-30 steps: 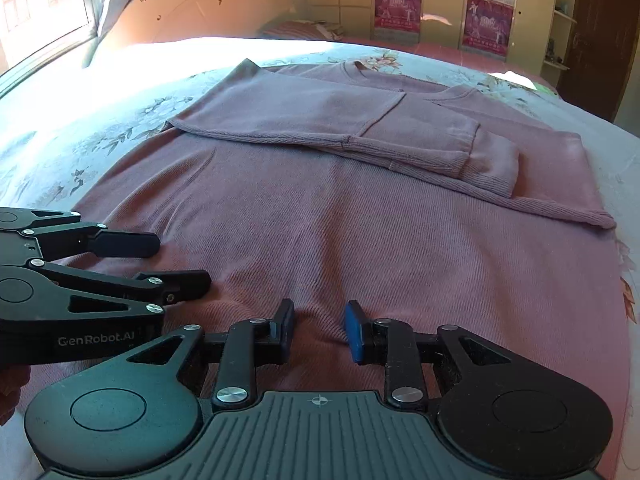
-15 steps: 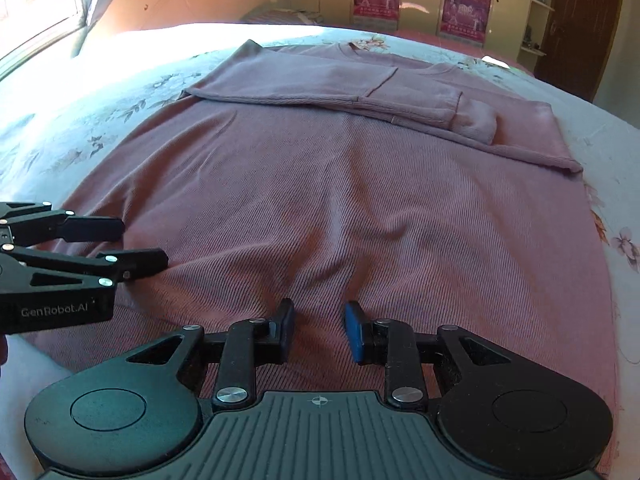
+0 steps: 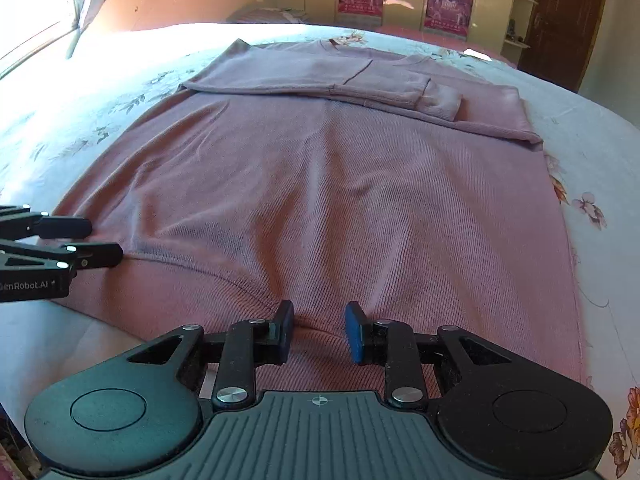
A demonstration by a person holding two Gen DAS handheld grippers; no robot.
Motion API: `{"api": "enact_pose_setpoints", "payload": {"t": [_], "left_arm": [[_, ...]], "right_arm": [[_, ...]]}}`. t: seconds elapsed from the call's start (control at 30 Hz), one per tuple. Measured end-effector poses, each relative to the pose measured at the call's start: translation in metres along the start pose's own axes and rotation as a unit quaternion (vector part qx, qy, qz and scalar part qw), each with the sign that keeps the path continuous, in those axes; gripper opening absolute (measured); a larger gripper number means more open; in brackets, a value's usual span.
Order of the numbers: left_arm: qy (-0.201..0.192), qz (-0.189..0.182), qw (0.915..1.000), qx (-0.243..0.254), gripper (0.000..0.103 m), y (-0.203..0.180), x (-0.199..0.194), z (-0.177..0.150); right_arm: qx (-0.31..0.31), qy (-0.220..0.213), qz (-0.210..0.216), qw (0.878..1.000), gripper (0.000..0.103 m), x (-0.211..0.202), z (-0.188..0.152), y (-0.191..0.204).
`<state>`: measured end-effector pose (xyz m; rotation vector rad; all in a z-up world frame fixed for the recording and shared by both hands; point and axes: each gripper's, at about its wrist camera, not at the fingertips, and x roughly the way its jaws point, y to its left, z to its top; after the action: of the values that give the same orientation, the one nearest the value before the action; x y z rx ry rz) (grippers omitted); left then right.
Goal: Fold small clothes
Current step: 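Move both open grippers to the ribbed hem of the sweatshirt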
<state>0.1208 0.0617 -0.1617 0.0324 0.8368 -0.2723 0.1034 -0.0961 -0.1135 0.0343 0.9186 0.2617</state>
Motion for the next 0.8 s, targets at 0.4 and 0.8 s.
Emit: {"api": "enact_pose_setpoints", "payload": {"t": [0.4, 0.8], "left_arm": [[0.012, 0.021, 0.9997, 0.001, 0.056, -0.009, 0.008, -0.002], [0.009, 0.025, 0.9995, 0.018, 0.057, -0.007, 0.004, -0.006]], "right_arm": [[0.029, 0.001, -0.031, 0.999, 0.028, 0.001, -0.01, -0.006], [0.066, 0.007, -0.085, 0.994, 0.028, -0.013, -0.021, -0.042]]}}
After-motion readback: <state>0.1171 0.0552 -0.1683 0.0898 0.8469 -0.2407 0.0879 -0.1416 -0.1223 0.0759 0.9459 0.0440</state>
